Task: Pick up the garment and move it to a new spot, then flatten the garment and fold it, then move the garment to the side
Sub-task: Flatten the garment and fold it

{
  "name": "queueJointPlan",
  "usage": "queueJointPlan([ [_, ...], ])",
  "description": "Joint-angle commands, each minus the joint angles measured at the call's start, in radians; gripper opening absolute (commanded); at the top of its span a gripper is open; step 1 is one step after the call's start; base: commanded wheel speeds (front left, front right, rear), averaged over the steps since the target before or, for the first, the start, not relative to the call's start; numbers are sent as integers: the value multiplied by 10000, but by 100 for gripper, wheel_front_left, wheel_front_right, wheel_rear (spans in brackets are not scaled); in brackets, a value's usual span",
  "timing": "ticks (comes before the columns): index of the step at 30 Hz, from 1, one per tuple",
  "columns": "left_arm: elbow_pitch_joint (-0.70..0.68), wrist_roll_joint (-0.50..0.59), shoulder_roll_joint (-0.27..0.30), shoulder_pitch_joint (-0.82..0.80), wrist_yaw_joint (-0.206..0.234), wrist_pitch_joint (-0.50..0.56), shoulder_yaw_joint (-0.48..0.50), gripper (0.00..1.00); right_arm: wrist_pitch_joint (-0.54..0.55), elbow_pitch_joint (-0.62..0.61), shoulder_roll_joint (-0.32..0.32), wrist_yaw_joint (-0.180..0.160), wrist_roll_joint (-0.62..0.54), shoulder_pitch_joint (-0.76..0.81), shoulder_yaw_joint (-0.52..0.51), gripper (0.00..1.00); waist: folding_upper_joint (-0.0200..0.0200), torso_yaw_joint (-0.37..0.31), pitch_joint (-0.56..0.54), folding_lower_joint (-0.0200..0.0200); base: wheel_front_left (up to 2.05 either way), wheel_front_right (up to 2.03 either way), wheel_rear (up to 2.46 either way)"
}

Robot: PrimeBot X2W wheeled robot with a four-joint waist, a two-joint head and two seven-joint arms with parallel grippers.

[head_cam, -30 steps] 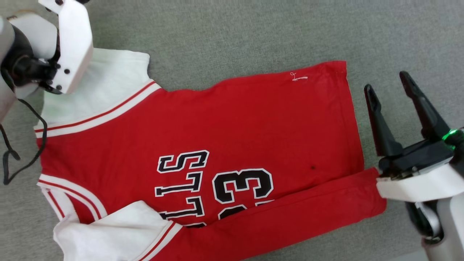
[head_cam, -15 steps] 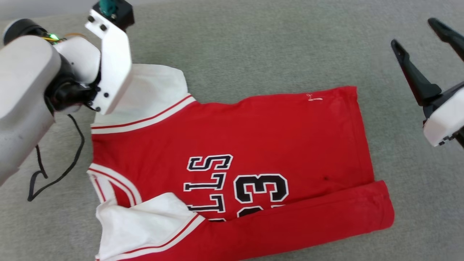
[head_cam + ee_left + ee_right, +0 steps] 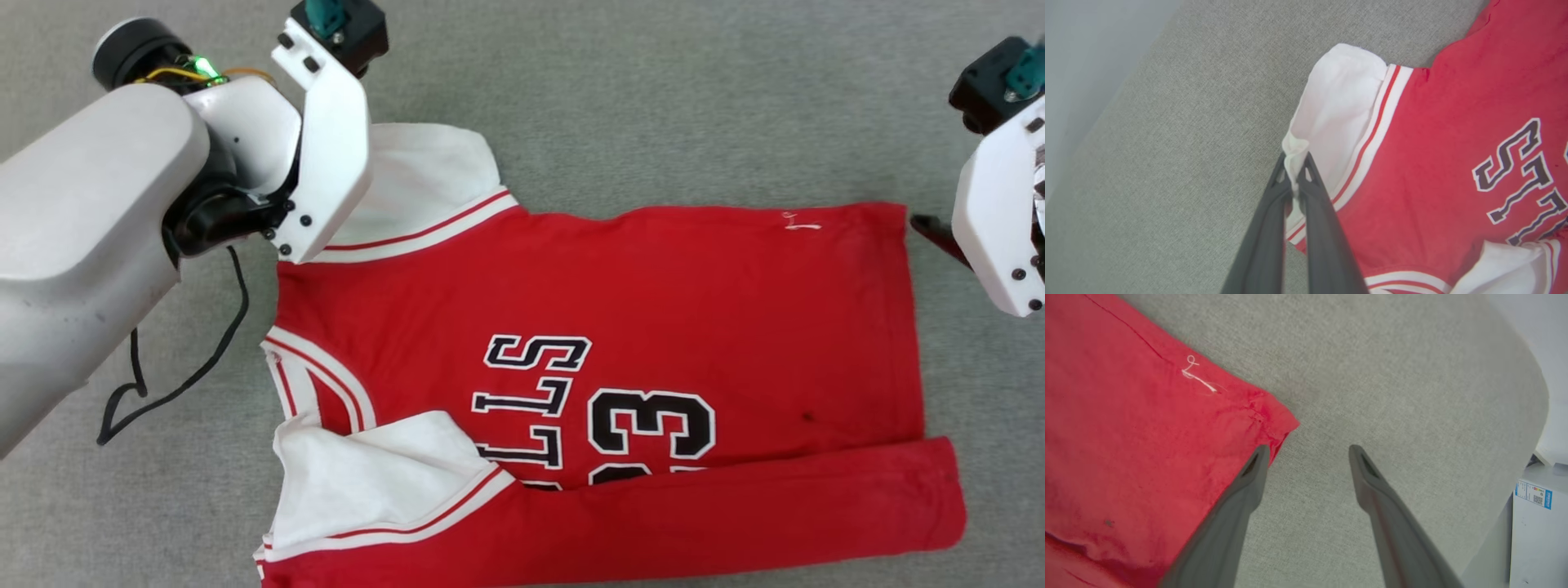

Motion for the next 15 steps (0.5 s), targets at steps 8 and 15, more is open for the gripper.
queueJointPlan([
  [8,-132,47,-241,-411,-8,-485,-314,0,725,1316,410,-6,797,-656,924,100,0,595,710,0,0,0,0],
  [15,-44,-73,-257,-559,-7,-785,-468,0,575,1693,597,-5,1129,-380,1896,100,0,696,942,0,0,0,0],
])
